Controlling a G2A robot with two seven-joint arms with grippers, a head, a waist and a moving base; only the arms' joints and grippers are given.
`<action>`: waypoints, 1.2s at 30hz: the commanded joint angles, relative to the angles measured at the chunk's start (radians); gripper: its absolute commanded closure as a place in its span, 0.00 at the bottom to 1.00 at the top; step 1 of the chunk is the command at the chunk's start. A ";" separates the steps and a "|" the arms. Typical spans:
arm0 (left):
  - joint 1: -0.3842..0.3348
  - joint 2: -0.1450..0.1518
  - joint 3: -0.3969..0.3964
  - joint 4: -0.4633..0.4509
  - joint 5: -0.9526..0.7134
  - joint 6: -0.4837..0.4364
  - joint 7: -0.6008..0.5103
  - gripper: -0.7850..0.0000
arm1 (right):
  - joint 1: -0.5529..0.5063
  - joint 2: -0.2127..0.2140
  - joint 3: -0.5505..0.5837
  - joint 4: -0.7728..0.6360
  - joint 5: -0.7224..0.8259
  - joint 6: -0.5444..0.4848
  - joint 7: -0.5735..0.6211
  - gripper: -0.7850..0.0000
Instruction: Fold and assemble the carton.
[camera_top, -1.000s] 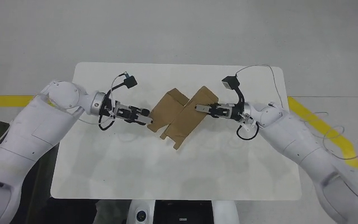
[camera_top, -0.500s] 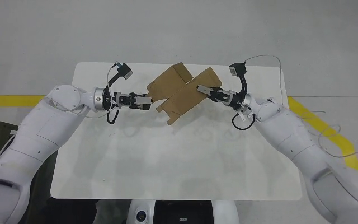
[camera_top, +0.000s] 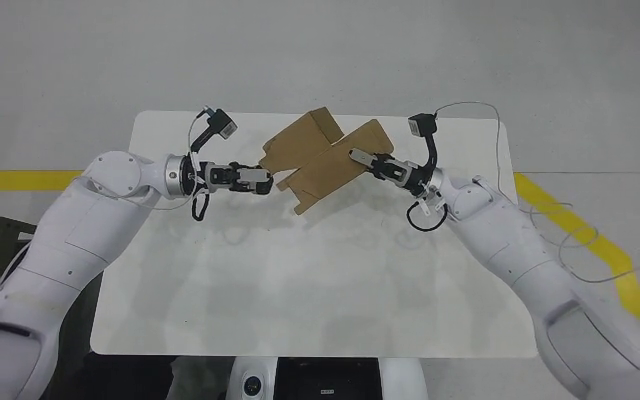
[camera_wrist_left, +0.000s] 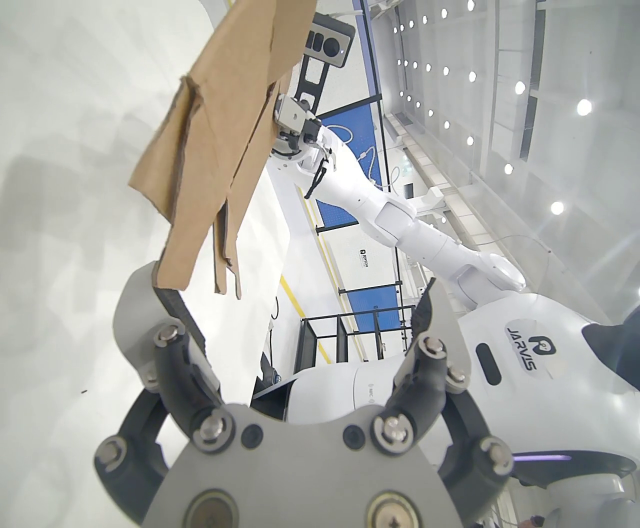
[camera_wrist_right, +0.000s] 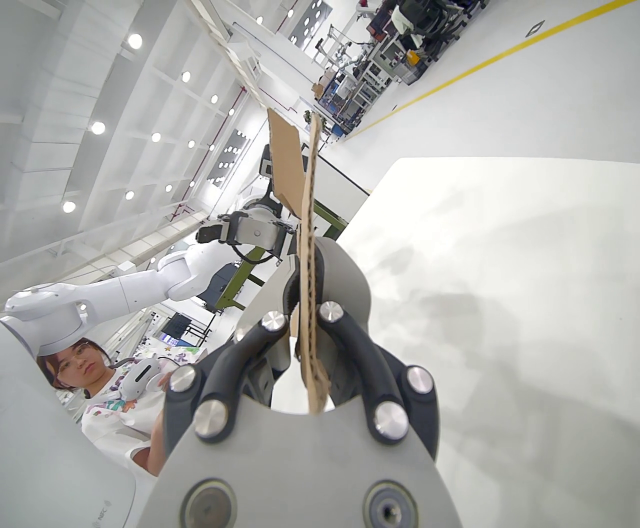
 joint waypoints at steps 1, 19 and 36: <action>0.004 0.000 -0.014 -0.005 -0.008 -0.001 -0.015 0.00 | -0.005 -0.004 0.008 0.004 -0.010 0.000 -0.002 1.00; 0.048 -0.016 -0.090 -0.030 0.003 0.028 0.014 0.00 | -0.027 -0.041 0.053 0.011 -0.056 0.000 0.020 1.00; 0.064 -0.042 -0.120 0.004 0.077 0.088 0.085 0.53 | -0.039 -0.069 0.090 0.016 -0.060 0.000 0.069 1.00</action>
